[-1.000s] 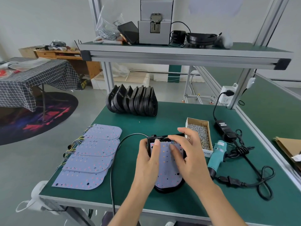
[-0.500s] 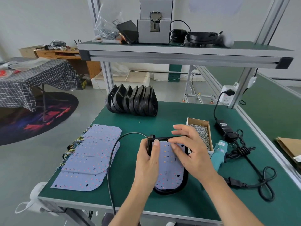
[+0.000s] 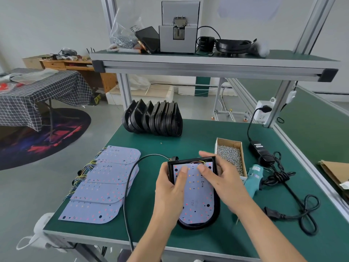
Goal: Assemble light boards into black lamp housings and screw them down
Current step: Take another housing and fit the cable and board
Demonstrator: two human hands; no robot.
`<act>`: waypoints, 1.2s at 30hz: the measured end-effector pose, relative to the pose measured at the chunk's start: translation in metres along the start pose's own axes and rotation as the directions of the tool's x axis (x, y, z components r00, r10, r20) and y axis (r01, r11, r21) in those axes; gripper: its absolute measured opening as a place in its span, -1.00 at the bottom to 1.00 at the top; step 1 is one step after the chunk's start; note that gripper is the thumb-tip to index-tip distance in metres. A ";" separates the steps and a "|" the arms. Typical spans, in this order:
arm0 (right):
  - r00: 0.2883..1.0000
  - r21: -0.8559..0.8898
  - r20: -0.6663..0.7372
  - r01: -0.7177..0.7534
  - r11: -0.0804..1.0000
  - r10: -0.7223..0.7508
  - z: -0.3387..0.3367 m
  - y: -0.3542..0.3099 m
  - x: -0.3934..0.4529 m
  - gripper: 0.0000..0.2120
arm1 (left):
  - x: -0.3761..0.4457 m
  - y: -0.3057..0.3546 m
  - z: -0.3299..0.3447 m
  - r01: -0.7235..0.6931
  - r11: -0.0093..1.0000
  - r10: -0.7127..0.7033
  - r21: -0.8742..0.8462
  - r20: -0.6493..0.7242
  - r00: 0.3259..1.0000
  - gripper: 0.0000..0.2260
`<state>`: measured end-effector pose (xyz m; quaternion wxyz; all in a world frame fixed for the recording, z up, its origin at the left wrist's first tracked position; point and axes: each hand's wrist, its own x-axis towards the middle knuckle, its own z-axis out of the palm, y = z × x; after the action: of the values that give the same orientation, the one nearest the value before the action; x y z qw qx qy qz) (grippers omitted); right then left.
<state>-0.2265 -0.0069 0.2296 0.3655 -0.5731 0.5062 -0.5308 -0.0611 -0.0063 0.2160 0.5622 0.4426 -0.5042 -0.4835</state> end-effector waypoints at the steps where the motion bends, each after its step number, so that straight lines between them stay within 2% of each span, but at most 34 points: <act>1: 1.000 0.047 0.020 -0.023 0.999 0.022 0.001 -0.002 -0.002 -0.62 | -0.001 0.001 0.000 -0.007 1.000 0.007 0.001 0.000 1.000 -0.86; 6: 0.998 0.117 -0.060 -0.009 0.993 0.016 0.001 -0.013 -0.007 -0.80 | -0.009 0.006 0.000 -0.024 1.000 0.023 0.009 0.086 0.996 -0.84; 8: 0.995 0.172 -0.084 -0.046 0.984 0.061 -0.002 -0.019 -0.010 -0.88 | -0.011 0.012 -0.003 -0.046 0.999 0.046 0.000 0.128 0.991 -0.73; 10: 0.988 0.244 -0.110 -0.078 0.967 0.107 -0.007 -0.025 -0.015 -0.87 | -0.009 0.018 -0.009 0.004 0.994 0.009 -0.107 0.115 0.993 -0.61; 12: 0.983 0.331 -0.110 -0.104 0.938 0.148 -0.010 -0.031 -0.020 -0.79 | -0.005 0.025 -0.012 0.117 0.968 -0.089 -0.220 0.134 0.987 -0.65; 14: 0.983 0.359 -0.094 -0.115 0.926 0.158 -0.010 -0.035 -0.026 -0.73 | -0.003 0.029 -0.010 0.179 0.961 -0.127 -0.210 0.242 0.962 -0.76; 18: 0.981 0.390 -0.083 -0.132 0.911 0.177 -0.008 -0.037 -0.035 -0.82 | 0.000 0.033 -0.007 0.134 0.953 -0.043 -0.270 0.319 0.947 -0.77; 21: 0.979 0.414 -0.066 -0.151 0.898 0.195 -0.011 -0.037 -0.037 -0.86 | 0.004 0.039 -0.003 0.221 0.902 -0.083 -0.372 0.352 0.932 -0.75; 24: 0.987 0.392 -0.041 -0.128 0.911 0.156 -0.012 -0.038 -0.039 -0.68 | 0.007 0.042 0.001 0.259 0.870 -0.126 -0.420 0.319 0.939 -0.72; 27: 0.989 0.382 -0.053 -0.105 0.918 0.135 -0.011 -0.037 -0.041 -0.64 | 0.007 0.048 0.004 0.276 0.836 -0.164 -0.474 0.264 0.950 -0.68; 33: 0.986 0.377 -0.053 -0.128 0.917 0.159 -0.006 -0.039 -0.043 -0.68 | -0.011 0.048 0.005 0.288 0.830 -0.251 -0.478 0.142 0.958 -0.68; 36: 0.985 0.360 -0.041 -0.142 0.922 0.167 -0.002 -0.038 -0.043 -0.86 | -0.021 0.044 0.000 0.293 0.824 -0.272 -0.484 0.115 0.955 -0.68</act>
<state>-0.2184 0.0438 0.2557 0.4856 -0.4367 0.4582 -0.6029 -0.0578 0.0207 0.2568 0.5686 0.3429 -0.3035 -0.6834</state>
